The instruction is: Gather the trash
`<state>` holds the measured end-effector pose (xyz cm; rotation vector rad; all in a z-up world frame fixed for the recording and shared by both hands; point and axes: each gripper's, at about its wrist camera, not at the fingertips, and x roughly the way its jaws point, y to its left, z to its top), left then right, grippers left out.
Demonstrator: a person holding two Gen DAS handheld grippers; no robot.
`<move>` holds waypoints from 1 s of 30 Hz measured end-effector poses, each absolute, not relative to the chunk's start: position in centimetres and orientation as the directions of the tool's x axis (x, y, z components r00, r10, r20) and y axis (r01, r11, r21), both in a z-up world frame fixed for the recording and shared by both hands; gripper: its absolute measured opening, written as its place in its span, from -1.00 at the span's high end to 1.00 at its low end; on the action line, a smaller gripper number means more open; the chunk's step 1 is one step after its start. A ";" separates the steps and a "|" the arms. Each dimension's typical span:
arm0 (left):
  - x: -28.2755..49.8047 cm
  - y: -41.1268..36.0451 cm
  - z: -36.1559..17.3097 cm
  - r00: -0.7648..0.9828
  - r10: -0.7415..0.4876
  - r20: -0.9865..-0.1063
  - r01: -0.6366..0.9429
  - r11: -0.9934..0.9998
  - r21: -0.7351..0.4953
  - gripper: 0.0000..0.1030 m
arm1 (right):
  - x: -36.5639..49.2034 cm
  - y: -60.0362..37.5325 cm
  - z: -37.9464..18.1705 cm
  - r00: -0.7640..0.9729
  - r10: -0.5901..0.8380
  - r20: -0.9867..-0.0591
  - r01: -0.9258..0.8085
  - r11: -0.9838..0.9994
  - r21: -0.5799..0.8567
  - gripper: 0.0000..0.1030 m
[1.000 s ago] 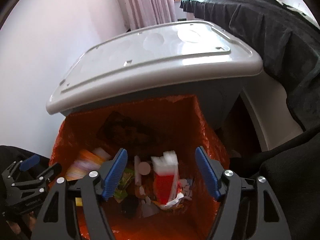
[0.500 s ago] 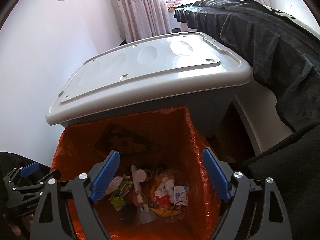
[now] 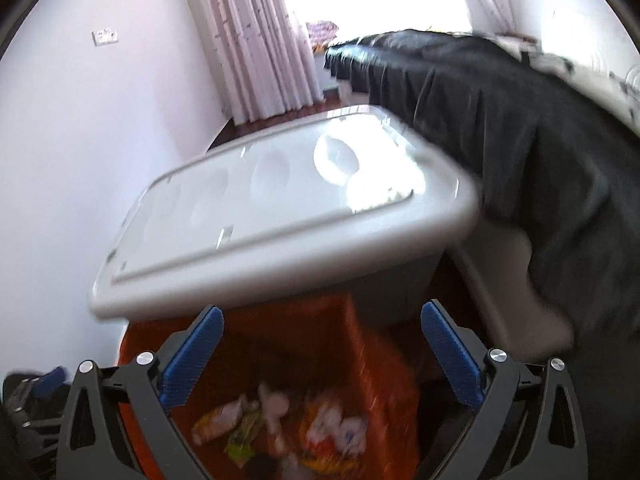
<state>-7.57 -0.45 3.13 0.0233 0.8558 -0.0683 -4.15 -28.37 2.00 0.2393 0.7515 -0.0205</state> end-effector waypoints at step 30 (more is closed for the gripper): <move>5.5 -1.1 6.5 0.722 -0.062 -0.689 0.063 0.998 -0.025 -0.82 | 5.7 -28.8 3.8 0.786 -0.086 -0.613 0.177 0.980 0.090 -0.89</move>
